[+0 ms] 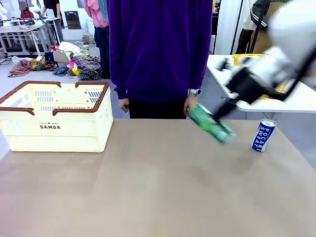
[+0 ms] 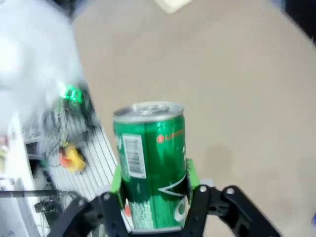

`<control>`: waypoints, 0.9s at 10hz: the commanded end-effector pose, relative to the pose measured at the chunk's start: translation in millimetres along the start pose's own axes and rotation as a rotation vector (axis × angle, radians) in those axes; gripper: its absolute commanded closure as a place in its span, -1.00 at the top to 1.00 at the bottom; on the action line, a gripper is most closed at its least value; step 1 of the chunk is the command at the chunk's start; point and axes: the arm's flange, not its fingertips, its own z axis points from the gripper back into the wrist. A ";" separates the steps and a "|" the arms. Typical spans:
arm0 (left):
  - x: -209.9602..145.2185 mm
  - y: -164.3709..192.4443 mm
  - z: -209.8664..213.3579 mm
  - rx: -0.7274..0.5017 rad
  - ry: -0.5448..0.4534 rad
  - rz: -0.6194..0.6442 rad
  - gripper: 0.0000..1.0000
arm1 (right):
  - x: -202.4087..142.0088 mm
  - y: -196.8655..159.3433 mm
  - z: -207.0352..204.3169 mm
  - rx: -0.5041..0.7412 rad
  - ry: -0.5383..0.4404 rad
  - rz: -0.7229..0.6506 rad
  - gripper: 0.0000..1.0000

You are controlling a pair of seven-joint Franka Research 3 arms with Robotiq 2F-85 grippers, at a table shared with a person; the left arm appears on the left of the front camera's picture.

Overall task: Place the drinks into the Shopping basket.
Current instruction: Pick up one drink and place it into the Shopping basket.

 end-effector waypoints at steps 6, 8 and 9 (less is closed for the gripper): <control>-1.7 -1.6 2.3 -0.004 0.011 0.001 1.00 | 231.6 -16.8 -253.5 -0.160 0.412 -0.363 -1.00; -1.7 -1.6 2.3 -0.004 0.011 0.001 1.00 | 221.8 -9.7 -280.0 -0.263 0.470 -0.422 -1.00; -1.7 -1.6 2.3 -0.004 0.011 0.001 1.00 | 213.2 -5.6 -272.2 -0.306 0.413 -0.417 -1.00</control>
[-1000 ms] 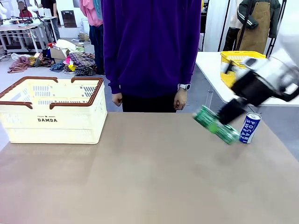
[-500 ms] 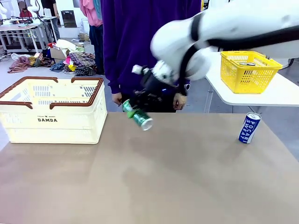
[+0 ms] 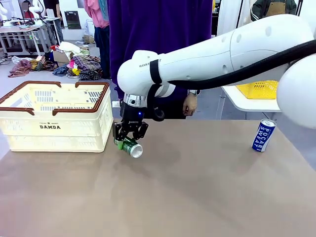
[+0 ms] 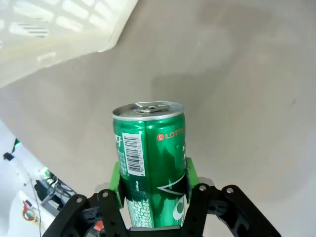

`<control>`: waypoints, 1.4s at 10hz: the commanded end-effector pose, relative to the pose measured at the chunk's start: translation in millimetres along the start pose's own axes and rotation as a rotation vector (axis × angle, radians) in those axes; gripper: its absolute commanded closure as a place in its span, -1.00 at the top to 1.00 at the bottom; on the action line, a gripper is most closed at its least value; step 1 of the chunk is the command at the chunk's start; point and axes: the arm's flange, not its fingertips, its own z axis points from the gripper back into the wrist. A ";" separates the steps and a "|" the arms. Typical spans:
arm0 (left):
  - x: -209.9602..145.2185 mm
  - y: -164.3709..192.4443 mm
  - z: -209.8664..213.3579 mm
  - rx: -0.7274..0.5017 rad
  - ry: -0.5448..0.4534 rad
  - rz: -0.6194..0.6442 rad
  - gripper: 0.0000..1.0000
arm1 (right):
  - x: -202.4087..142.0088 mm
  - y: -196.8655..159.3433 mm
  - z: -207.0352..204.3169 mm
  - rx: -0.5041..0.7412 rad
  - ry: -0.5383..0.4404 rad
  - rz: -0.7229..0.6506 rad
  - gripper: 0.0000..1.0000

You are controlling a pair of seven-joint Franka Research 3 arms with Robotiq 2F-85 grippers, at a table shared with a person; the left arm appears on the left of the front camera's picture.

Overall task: Place the drinks into the Shopping basket.
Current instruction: Pick up one drink and place it into the Shopping basket.

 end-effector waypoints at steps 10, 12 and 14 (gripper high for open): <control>-1.5 -1.9 2.7 -0.004 0.009 0.000 1.00 | -18.0 9.4 -28.8 -0.271 -0.187 -0.598 -1.00; -1.5 -1.9 2.7 -0.004 0.009 0.000 1.00 | -21.1 4.1 -34.2 -0.241 -0.183 -0.521 -1.00; -1.5 -1.9 2.7 -0.004 0.009 0.000 1.00 | -25.1 -1.1 -35.9 -0.247 -0.176 -0.526 -1.00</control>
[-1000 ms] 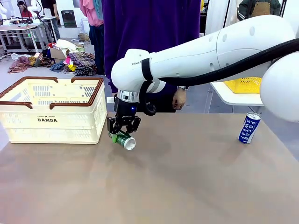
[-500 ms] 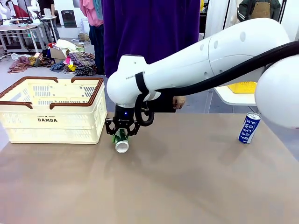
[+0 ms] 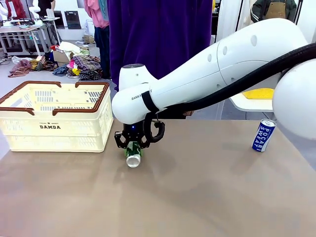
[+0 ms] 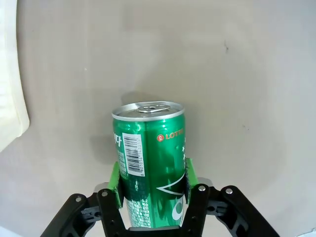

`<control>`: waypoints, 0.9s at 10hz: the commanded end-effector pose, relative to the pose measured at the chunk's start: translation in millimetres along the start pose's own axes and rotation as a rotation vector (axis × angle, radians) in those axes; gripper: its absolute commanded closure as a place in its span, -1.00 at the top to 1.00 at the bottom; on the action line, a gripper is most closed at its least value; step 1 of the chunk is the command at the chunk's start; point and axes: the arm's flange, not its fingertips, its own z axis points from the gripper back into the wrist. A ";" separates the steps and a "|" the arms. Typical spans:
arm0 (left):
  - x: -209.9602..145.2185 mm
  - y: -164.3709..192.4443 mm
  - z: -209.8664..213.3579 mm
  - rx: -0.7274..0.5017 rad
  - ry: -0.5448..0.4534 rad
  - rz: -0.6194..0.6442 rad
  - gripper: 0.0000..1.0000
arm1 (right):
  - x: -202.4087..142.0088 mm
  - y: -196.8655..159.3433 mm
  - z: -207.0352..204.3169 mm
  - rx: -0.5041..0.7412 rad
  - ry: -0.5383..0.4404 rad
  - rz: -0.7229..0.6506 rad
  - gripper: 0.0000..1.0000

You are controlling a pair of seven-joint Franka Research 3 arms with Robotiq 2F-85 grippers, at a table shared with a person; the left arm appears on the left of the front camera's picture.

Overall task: Place the drinks into the Shopping basket.
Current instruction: Pick up one drink and place it into the Shopping basket.

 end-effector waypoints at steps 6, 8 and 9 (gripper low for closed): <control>-1.6 -1.8 2.6 -0.004 0.009 0.000 1.00 | -7.5 -18.4 9.0 -0.030 0.001 0.030 1.00; -1.6 -1.8 2.6 -0.004 0.009 0.000 1.00 | -7.8 -25.3 9.8 -0.022 0.021 0.034 1.00; -1.6 -1.8 2.6 -0.004 0.009 0.000 1.00 | -10.3 -31.6 12.7 -0.014 0.014 0.029 1.00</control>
